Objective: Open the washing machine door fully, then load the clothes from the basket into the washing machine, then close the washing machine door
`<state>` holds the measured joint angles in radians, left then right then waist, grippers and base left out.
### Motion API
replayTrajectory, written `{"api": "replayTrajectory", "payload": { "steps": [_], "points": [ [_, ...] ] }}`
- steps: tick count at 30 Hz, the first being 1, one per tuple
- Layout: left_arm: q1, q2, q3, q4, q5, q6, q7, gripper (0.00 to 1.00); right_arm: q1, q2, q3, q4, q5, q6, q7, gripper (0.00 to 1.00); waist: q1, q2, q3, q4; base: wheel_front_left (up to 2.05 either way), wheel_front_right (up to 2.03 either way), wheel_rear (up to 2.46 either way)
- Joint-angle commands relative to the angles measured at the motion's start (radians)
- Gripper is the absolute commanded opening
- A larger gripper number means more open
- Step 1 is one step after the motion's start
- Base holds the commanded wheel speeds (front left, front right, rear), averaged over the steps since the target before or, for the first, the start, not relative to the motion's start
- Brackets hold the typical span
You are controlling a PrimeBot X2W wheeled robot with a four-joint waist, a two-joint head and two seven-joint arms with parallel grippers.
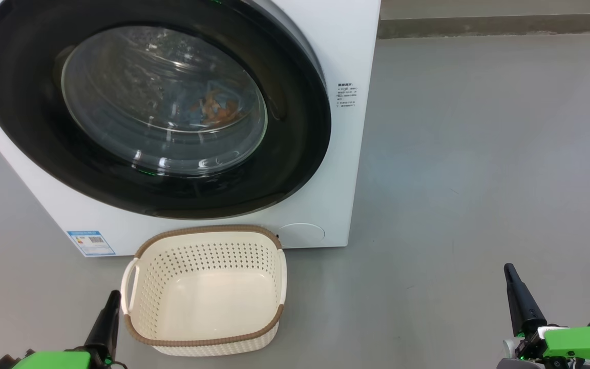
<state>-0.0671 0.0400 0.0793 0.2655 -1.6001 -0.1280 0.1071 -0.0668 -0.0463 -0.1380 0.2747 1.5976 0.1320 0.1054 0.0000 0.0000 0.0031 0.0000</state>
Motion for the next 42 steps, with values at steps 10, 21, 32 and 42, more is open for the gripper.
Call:
{"api": "replayTrajectory", "payload": {
  "steps": [10, 21, 32, 42],
  "points": [
    [-0.041, 0.01, 0.035, -0.021, -0.008, -0.003, 0.006, 0.0, -0.041, -0.004, 0.023, -0.03, 0.01, -0.001, 0.009, 0.0, 0.0, 0.0, 0.0, 0.0, 0.0, 0.0, 0.0],
    [-0.041, 0.01, 0.035, -0.021, -0.008, -0.003, 0.006, 0.0, -0.041, -0.004, 0.023, -0.03, 0.01, -0.001, 0.009, 0.0, 0.0, 0.0, 0.0, 0.0, 0.0, 0.0, 0.0],
    [-0.041, 0.01, 0.035, -0.021, -0.008, -0.003, 0.006, 0.0, -0.041, -0.004, 0.023, -0.03, 0.01, -0.001, 0.009, 0.0, 0.0, 0.0, 0.0, 0.0, 0.0, 0.0, 0.0],
    [-0.041, 0.01, 0.035, -0.021, -0.008, -0.003, 0.006, 0.0, -0.041, -0.004, 0.023, -0.03, 0.01, -0.001, 0.009, 0.0, 0.0, 0.0, 0.0, 0.0, 0.0, 0.0, 0.0]
  ]
}}
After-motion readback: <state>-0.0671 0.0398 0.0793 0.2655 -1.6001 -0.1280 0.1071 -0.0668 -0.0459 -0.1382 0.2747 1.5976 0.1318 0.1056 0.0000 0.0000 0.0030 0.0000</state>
